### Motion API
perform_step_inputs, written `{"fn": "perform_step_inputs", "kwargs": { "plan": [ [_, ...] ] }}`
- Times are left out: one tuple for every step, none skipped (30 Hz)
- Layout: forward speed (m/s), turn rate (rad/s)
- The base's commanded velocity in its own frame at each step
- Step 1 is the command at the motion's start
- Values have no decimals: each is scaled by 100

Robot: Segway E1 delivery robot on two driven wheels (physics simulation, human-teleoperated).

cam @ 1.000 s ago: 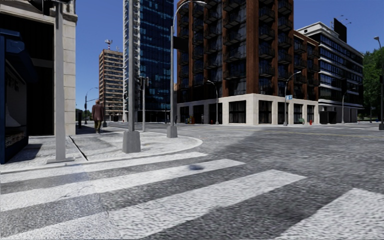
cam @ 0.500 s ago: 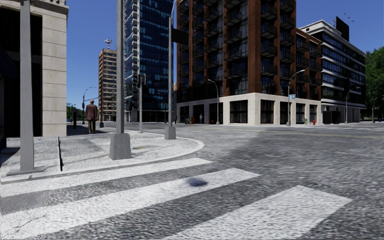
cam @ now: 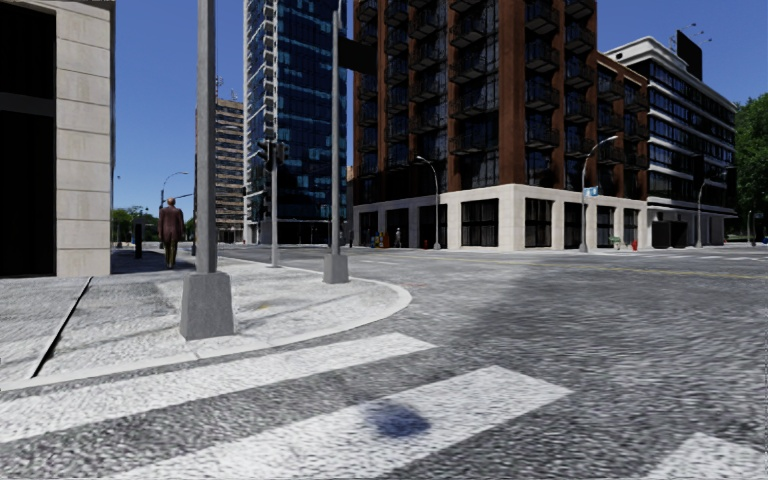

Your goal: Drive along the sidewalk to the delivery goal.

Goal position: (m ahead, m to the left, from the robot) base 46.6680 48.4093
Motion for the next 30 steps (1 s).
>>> {"fn": "perform_step_inputs", "kwargs": {
  "plan": [
    [149,14],
    [149,18],
    [149,20],
    [149,20],
    [149,22],
    [149,23],
    [149,23],
    [149,23],
    [149,23],
    [149,23],
    [149,23],
    [149,23],
    [149,23],
    [149,23],
    [149,24],
    [149,24],
    [149,24],
    [149,25],
    [149,25],
    [149,30],
    [149,31],
    [149,31],
    [149,32],
    [149,32],
    [149,33],
    [149,34],
    [149,35],
    [149,37],
    [149,37],
    [149,38]
  ]
}}
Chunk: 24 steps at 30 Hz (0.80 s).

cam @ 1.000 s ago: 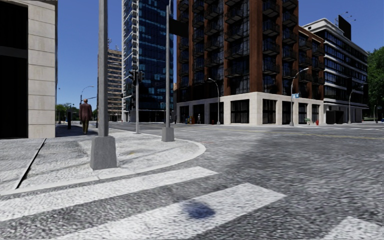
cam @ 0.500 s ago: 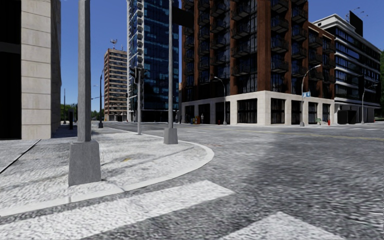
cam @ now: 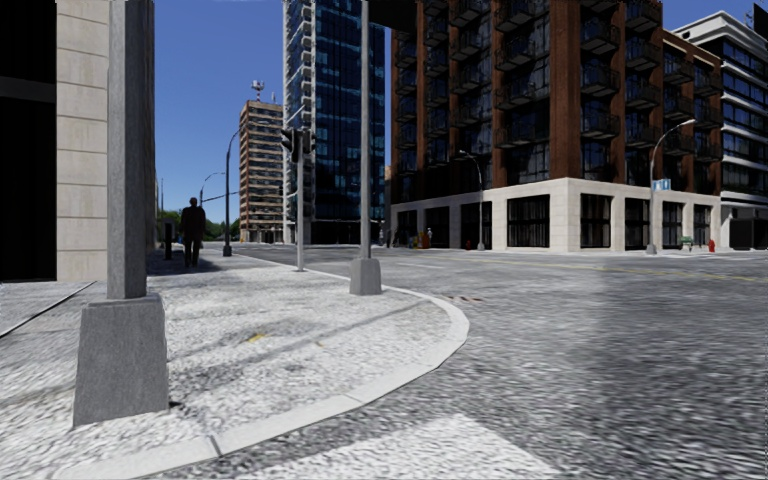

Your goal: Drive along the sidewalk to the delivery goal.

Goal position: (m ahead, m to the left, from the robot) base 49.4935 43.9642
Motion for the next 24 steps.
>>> {"fn": "perform_step_inputs", "kwargs": {
  "plan": [
    [149,39],
    [149,39],
    [149,40],
    [149,40],
    [149,40],
    [148,41],
    [148,41],
    [148,41],
    [148,31],
    [148,14],
    [148,8],
    [148,7],
    [148,13],
    [148,15],
    [148,16],
    [148,16],
    [148,21],
    [148,25],
    [148,27],
    [148,27],
    [147,26],
    [147,17],
    [147,17],
    [147,12]
  ]
}}
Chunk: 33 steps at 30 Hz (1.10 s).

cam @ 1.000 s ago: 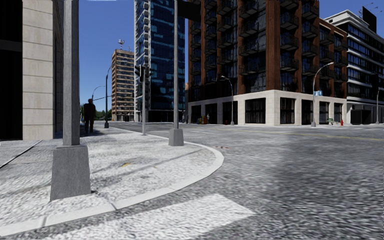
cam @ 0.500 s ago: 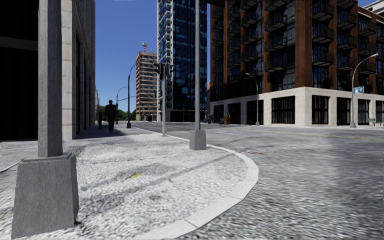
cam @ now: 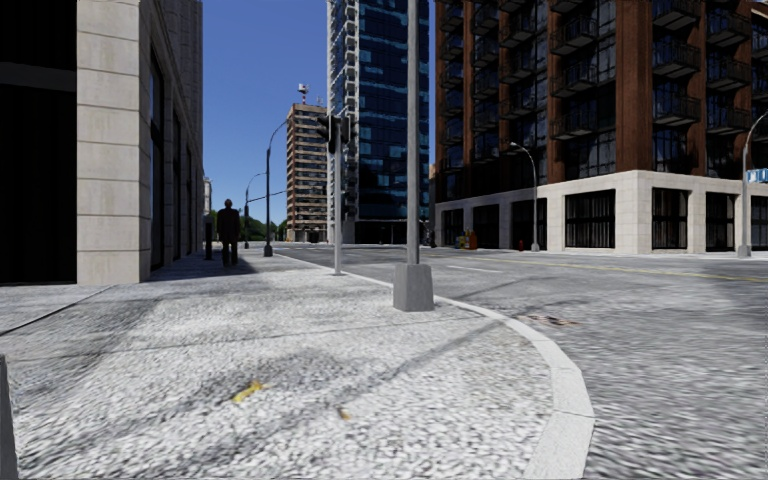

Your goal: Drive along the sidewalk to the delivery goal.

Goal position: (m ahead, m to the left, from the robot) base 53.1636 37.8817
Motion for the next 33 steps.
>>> {"fn": "perform_step_inputs", "kwargs": {
  "plan": [
    [147,10],
    [147,10],
    [147,10],
    [147,10],
    [147,10],
    [146,16],
    [145,22],
    [145,22],
    [143,25],
    [143,25],
    [142,26],
    [142,26],
    [142,26],
    [142,26],
    [142,26],
    [142,26],
    [142,26],
    [142,26],
    [142,26],
    [142,26],
    [142,26],
    [142,32],
    [142,35],
    [142,35],
    [142,39],
    [142,41],
    [142,41],
    [141,41],
    [141,41],
    [141,41],
    [141,41],
    [141,41],
    [141,41]
  ]
}}
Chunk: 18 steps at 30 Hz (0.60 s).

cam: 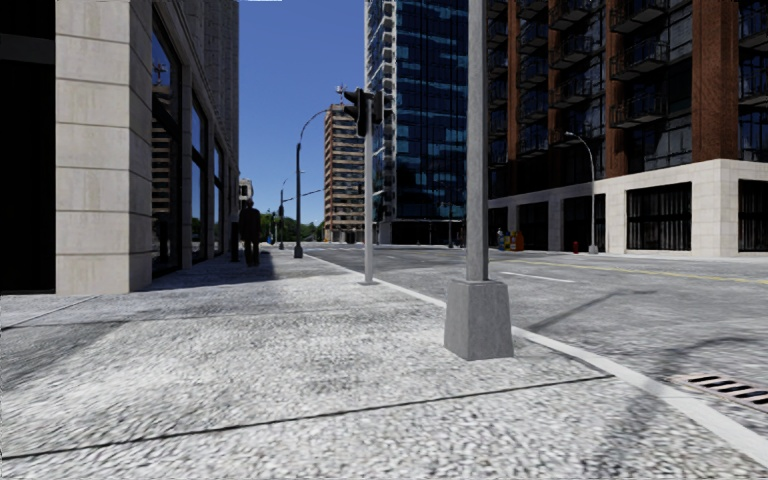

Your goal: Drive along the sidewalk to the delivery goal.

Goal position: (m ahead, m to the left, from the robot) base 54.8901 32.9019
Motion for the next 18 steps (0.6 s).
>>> {"fn": "perform_step_inputs", "kwargs": {
  "plan": [
    [141,41],
    [141,41],
    [141,41],
    [141,41],
    [141,41],
    [141,41],
    [141,41],
    [141,41],
    [141,41],
    [141,41],
    [141,41],
    [141,41],
    [141,41],
    [141,41],
    [141,41],
    [141,41],
    [141,41],
    [141,41]
  ]
}}
